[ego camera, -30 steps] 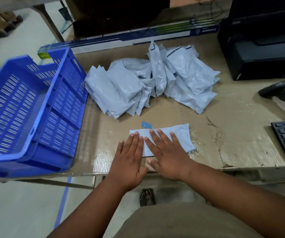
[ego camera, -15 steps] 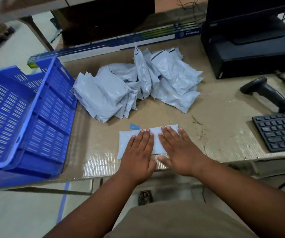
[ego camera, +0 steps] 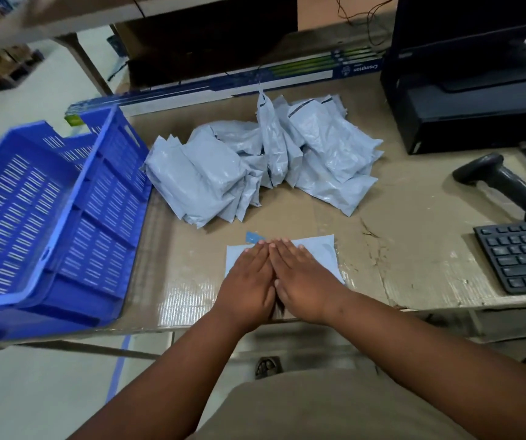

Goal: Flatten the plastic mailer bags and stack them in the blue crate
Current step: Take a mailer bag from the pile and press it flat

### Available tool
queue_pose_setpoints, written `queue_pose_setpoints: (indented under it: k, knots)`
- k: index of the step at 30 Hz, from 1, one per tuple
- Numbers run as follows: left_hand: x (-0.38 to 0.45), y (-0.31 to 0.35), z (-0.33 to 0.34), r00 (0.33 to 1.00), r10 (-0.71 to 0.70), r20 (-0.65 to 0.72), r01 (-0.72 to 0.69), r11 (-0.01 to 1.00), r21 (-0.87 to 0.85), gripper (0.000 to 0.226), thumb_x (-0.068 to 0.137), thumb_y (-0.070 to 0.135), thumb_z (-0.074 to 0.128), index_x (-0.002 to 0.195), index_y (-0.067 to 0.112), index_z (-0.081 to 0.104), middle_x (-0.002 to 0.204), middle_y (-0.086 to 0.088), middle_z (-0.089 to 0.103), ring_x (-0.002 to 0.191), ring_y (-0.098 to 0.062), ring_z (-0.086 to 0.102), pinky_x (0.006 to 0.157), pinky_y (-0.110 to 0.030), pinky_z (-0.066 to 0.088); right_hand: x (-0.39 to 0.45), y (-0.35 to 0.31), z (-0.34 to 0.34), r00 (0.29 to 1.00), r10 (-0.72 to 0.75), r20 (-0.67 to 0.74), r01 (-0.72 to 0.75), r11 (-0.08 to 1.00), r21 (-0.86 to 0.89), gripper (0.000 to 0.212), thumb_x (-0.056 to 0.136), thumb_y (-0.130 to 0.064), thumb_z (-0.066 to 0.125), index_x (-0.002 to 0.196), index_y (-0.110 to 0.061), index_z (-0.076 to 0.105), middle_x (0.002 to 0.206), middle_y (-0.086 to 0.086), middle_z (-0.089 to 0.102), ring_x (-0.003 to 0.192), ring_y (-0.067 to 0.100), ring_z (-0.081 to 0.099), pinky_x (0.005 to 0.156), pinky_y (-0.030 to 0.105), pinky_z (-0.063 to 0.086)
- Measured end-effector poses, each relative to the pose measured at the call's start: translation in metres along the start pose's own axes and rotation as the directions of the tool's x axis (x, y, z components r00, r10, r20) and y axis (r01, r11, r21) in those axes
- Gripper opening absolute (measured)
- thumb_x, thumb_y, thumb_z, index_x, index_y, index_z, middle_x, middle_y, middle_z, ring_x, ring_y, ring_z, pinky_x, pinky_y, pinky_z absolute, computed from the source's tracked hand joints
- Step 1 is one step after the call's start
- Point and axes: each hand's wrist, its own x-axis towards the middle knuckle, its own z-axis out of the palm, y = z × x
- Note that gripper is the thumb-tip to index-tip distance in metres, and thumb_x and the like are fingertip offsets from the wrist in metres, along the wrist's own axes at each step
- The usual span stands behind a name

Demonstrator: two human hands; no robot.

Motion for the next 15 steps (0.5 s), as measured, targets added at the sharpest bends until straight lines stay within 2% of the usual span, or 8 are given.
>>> queue_pose_setpoints:
  k: [3,6,11,15]
  knots:
    - [-0.004,-0.006,0.007,1.0,0.014,-0.004,-0.013,1.0,0.026,0.068,0.102,0.026,0.047,0.165,0.008,0.028,0.172,-0.008,0.025,0.161,-0.021,0.016,0.128,-0.049,0.022,-0.002,0.009,0.013,1.0,-0.003,0.01,0.003,1.0,-0.026,0.078,0.104,-0.051,0.015,0.167,-0.007,0.006,0.176,0.011,0.005,0.163,0.025,0.002,0.131,0.048,0.01]
    - [-0.008,-0.01,0.005,1.0,0.001,-0.016,0.0,0.998,0.066,0.066,0.106,0.034,0.04,0.164,0.005,0.028,0.173,-0.013,0.022,0.162,-0.024,0.015,0.128,-0.051,0.021,-0.008,0.014,0.014,0.999,0.051,-0.011,-0.051,0.997,-0.05,0.084,0.105,-0.064,0.016,0.168,-0.009,0.011,0.176,0.011,0.007,0.163,0.024,0.003,0.131,0.049,0.012]
    - [-0.026,-0.024,0.002,0.995,-0.1,-0.018,0.102,0.989,0.103,0.073,0.108,0.049,0.036,0.165,0.006,0.024,0.174,-0.012,0.017,0.162,-0.024,0.011,0.128,-0.051,0.02,-0.018,0.021,0.012,0.991,0.135,0.014,-0.132,0.984,-0.118,0.095,0.1,-0.075,0.015,0.168,-0.009,0.009,0.176,0.012,0.0,0.163,0.026,-0.001,0.132,0.048,0.004]
    - [-0.042,-0.04,-0.009,0.981,-0.191,0.022,0.186,0.97,0.154,0.079,0.106,0.064,0.022,0.168,0.015,0.013,0.177,-0.003,0.006,0.163,-0.018,0.004,0.131,-0.047,0.011,-0.034,0.034,0.004,0.968,0.242,0.068,-0.229,0.96,-0.16,0.095,0.097,-0.078,0.005,0.168,-0.015,-0.004,0.176,0.005,-0.014,0.162,0.02,-0.015,0.13,0.054,-0.003]
